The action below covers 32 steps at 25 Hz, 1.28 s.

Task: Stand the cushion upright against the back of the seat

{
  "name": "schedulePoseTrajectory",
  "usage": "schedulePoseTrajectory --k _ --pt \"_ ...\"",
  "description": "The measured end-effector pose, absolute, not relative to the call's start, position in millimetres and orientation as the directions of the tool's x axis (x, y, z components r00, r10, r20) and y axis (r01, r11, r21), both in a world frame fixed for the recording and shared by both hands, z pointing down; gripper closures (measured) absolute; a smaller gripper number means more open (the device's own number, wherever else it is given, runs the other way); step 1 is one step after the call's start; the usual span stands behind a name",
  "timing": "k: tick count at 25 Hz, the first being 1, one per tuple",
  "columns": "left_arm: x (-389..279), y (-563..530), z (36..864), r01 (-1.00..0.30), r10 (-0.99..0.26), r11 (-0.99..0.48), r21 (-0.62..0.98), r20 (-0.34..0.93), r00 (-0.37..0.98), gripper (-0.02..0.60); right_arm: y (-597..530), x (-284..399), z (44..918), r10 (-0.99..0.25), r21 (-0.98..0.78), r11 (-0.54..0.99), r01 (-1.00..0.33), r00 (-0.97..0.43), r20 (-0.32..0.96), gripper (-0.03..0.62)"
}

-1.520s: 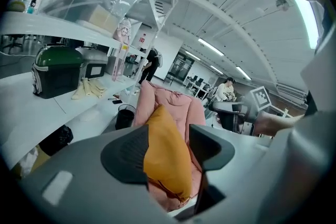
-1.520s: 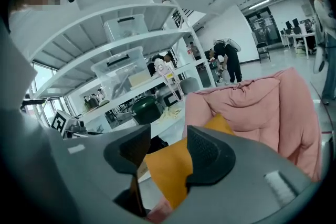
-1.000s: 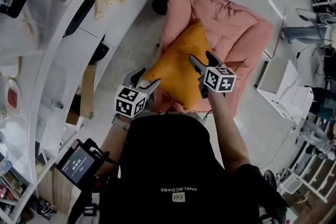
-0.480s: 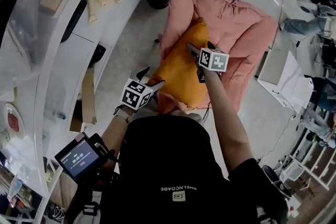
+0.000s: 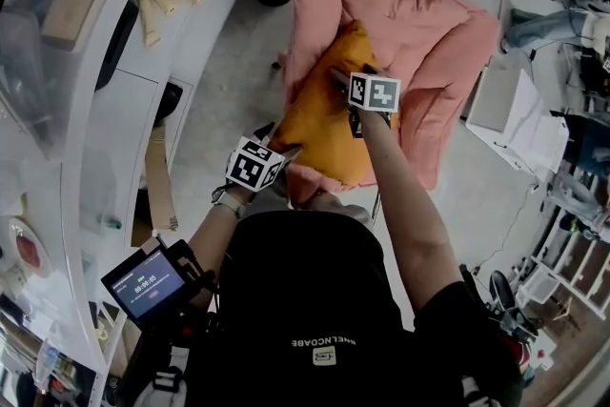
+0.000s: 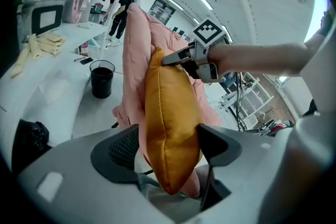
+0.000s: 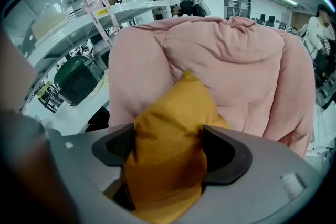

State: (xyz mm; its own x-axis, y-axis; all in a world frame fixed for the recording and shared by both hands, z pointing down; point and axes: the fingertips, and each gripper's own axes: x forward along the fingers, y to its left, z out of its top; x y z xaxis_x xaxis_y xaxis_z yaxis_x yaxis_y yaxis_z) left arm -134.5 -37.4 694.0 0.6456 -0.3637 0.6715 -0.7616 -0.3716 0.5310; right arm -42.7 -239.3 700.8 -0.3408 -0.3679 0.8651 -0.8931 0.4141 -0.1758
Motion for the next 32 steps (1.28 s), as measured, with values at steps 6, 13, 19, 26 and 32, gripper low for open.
schedulePoseTrajectory --k 6,13,19,26,32 --pt "-122.5 -33.3 691.2 -0.718 -0.343 -0.368 0.591 0.631 0.696 0.323 -229.7 -34.5 698.4 -0.363 -0.213 0.375 -0.902 -0.355 0.862 0.28" --pt "-106.3 -28.9 680.5 -0.708 -0.316 -0.431 0.559 0.642 0.699 0.374 -217.0 -16.2 687.6 -0.375 -0.256 0.329 -0.909 -0.375 0.848 0.386" --pt "-94.0 -22.5 669.6 -0.705 -0.302 -0.47 0.53 0.654 0.693 0.39 -209.4 -3.7 673.7 -0.404 -0.297 0.296 -0.908 -0.401 0.822 0.424" --pt "-59.0 -16.4 640.9 -0.697 -0.308 -0.528 0.485 0.656 0.689 0.399 -200.3 35.4 643.5 -0.48 -0.348 0.262 -0.9 -0.434 0.762 0.444" --pt "-29.7 -21.3 608.3 -0.668 -0.318 -0.619 0.414 0.646 0.694 0.405 -197.6 74.8 612.9 -0.567 -0.414 0.196 -0.889 -0.447 0.692 0.462"
